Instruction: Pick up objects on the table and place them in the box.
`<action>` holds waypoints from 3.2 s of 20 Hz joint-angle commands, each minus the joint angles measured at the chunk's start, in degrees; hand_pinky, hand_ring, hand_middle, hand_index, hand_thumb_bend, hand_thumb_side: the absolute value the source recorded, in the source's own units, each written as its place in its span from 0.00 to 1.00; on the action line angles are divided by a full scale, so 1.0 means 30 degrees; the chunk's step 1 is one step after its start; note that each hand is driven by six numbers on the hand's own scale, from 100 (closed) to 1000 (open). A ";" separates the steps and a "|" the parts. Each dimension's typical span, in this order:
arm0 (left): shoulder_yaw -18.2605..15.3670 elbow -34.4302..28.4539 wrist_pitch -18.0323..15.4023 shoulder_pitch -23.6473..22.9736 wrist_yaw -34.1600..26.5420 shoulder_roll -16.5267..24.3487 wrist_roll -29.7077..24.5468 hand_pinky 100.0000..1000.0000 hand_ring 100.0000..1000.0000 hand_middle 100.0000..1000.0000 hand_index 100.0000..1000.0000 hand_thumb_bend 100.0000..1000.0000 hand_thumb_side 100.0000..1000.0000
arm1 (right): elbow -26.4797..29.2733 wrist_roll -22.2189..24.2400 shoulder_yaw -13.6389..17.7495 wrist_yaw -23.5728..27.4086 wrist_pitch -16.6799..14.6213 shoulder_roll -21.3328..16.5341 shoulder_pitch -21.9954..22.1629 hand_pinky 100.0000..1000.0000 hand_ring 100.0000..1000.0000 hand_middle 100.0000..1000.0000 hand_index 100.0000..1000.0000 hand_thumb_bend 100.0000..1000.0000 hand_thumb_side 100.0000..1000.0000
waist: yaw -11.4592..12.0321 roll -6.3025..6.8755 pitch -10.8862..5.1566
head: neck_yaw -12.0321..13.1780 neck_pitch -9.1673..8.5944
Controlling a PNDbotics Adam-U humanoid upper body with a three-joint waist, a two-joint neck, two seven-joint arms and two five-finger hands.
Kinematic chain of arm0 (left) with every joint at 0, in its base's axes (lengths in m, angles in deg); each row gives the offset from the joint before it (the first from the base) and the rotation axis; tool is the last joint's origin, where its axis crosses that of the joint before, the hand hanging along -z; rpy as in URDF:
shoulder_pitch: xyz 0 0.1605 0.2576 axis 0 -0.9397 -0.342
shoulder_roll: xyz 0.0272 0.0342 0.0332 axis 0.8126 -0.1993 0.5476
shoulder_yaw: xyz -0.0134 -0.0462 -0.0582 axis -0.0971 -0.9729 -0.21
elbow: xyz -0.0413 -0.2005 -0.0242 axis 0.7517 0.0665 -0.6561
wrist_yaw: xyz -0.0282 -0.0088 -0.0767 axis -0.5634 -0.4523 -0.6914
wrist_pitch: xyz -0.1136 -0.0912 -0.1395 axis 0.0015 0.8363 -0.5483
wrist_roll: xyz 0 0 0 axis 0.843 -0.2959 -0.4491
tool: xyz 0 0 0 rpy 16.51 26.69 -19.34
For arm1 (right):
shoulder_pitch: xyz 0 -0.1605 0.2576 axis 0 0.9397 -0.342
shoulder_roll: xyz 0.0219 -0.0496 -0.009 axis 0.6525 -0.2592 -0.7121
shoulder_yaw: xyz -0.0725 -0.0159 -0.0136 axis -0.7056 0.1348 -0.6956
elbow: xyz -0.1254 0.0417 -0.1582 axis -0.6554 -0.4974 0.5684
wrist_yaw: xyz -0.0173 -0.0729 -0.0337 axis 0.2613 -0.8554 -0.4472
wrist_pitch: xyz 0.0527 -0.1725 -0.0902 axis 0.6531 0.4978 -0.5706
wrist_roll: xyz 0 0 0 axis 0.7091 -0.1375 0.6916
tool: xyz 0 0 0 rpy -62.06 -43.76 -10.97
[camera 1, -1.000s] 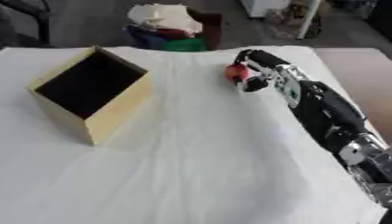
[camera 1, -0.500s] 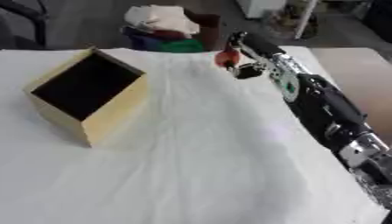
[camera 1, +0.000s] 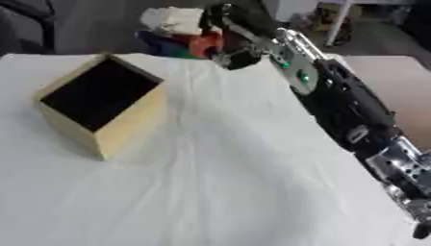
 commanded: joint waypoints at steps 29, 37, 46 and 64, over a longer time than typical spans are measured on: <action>0.0408 -0.0275 -0.0436 0.1104 0.0006 -0.0177 -0.0576 0.72 0.59 0.59 0.88 0.00 0.64 | -0.0858 -0.6412 0.0250 -0.5987 0.5557 0.0606 0.0473 0.78 0.83 0.77 0.97 0.00 0.23 | 0.1629 -0.1186 -0.0277 | -0.0898 -0.0441; 0.0245 -0.0275 -0.0230 0.0669 0.0097 -0.0138 -0.0423 0.72 0.59 0.59 0.88 0.00 0.64 | 0.0270 -0.6058 0.0678 -0.4946 0.5286 0.0542 0.0988 0.71 0.90 0.80 0.97 0.00 0.13 | 0.0321 -0.0654 -0.0458 | -0.0394 -0.0244; -0.0408 -0.0275 0.0064 -0.0312 0.0564 0.0043 0.0386 0.72 0.59 0.59 0.88 0.00 0.64 | 0.3190 -0.4709 0.1585 -0.2473 0.3486 0.1069 0.2604 0.63 0.93 0.79 1.00 0.00 0.23 | -0.2217 0.0287 -0.0572 | 0.1595 0.0276; -0.1107 -0.0275 0.0351 -0.1431 0.1187 0.0175 0.1431 0.72 0.59 0.59 0.88 0.00 0.64 | 0.8226 -0.2907 0.1183 0.2459 0.4386 0.2007 0.5362 0.60 0.94 0.78 1.00 0.00 0.30 | -0.4349 0.1138 -0.0738 | 0.3997 0.0787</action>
